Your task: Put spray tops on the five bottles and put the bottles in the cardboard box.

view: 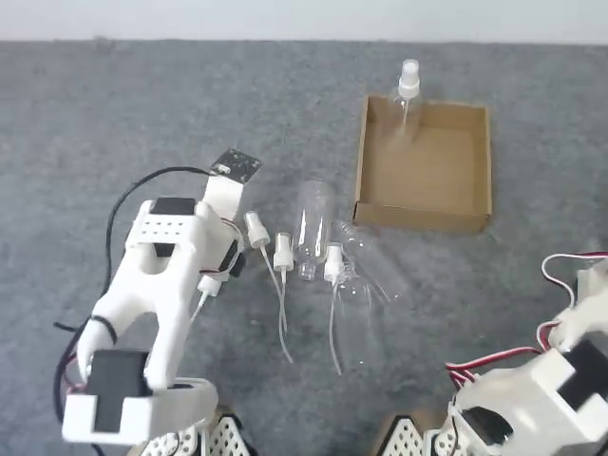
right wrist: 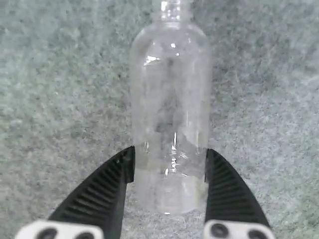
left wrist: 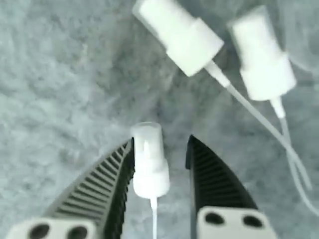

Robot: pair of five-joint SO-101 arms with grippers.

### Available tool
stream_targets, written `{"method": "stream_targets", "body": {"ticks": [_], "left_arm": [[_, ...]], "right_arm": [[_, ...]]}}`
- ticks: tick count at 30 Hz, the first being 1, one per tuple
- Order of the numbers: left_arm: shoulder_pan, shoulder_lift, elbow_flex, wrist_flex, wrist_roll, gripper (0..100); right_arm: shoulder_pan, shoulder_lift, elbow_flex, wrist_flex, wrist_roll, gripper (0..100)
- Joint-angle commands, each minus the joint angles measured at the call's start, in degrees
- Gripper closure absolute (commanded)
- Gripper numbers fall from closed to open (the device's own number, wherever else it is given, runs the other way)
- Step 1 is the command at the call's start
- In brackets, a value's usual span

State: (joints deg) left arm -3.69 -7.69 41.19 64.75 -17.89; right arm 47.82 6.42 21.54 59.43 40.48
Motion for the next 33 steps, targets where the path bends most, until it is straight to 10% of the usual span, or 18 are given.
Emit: {"method": "stream_targets", "body": {"ticks": [1, 33], "left_arm": [[-0.79, -5.71, 0.4, -0.88, -1.32, 84], [-1.49, 0.26, 6.55, -8.26, -1.76, 91]], "right_arm": [[-1.63, 1.45, 0.18, 1.27, -0.26, 85.4], [-1.63, 1.45, 0.18, 1.27, -0.26, 85.4]]}}
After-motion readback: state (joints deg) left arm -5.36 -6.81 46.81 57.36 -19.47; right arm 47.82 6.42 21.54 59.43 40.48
